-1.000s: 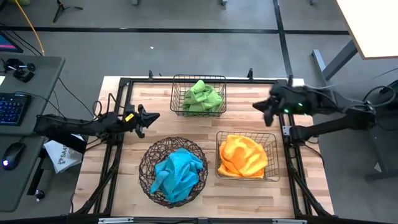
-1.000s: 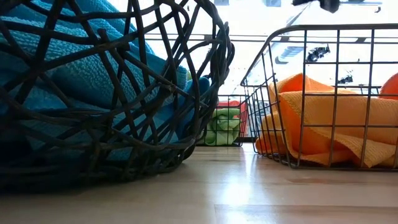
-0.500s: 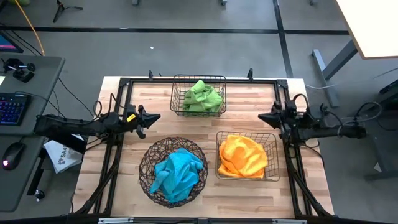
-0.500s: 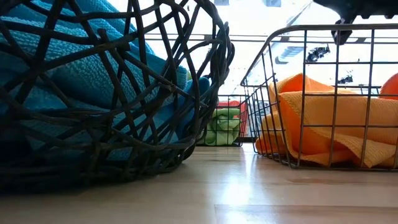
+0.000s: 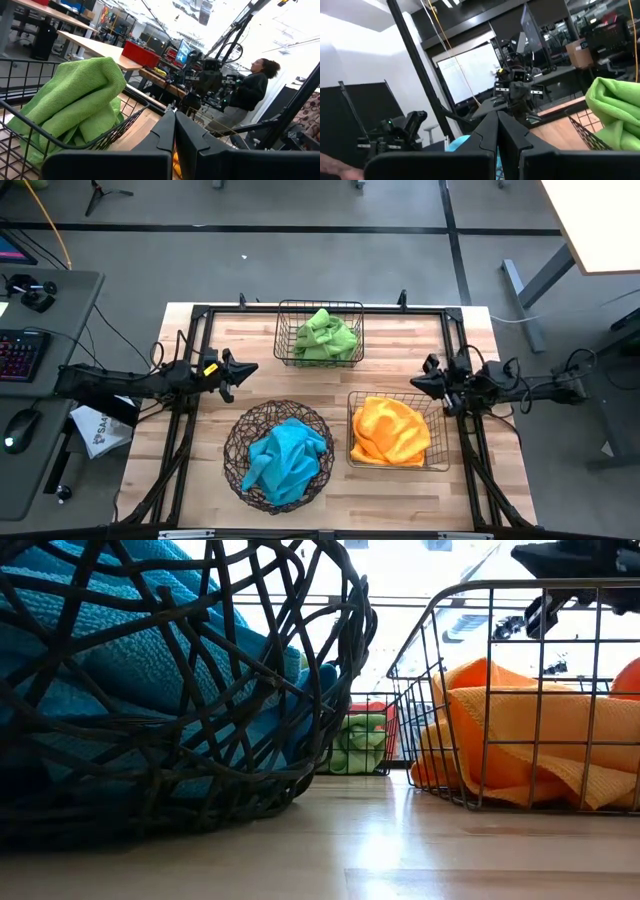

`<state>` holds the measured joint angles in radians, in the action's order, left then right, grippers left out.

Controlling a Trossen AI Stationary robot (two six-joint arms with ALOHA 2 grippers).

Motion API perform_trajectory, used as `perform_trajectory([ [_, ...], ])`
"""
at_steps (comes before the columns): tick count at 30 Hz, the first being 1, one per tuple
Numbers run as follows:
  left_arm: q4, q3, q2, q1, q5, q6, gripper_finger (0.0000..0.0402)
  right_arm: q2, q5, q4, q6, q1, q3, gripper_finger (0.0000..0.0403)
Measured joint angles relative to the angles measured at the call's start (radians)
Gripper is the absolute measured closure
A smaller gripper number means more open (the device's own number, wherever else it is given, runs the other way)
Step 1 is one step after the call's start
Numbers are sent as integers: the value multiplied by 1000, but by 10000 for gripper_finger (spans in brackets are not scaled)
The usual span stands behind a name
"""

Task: Sort microfiber towel by color & place in baskets
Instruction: Return to Home Position

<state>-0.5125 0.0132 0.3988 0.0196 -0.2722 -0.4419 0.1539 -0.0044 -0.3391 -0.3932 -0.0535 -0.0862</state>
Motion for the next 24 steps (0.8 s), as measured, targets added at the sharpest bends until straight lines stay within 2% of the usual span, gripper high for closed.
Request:
perform_trajectory([
  [4, 0, 0, 0, 0, 0, 0, 402, 2, 49, -89, 20, 0, 71, 403],
  [8, 0, 0, 0, 0, 0, 0, 402, 3, 68, -76, 59, 0, 76, 403],
  [12, 0, 0, 0, 0, 0, 0, 401, 3, 73, 19, 112, 0, 76, 403],
  [24, 6, 1, -3, 0, 0, 0, 401, 3, 73, 260, 106, 0, 76, 403],
])
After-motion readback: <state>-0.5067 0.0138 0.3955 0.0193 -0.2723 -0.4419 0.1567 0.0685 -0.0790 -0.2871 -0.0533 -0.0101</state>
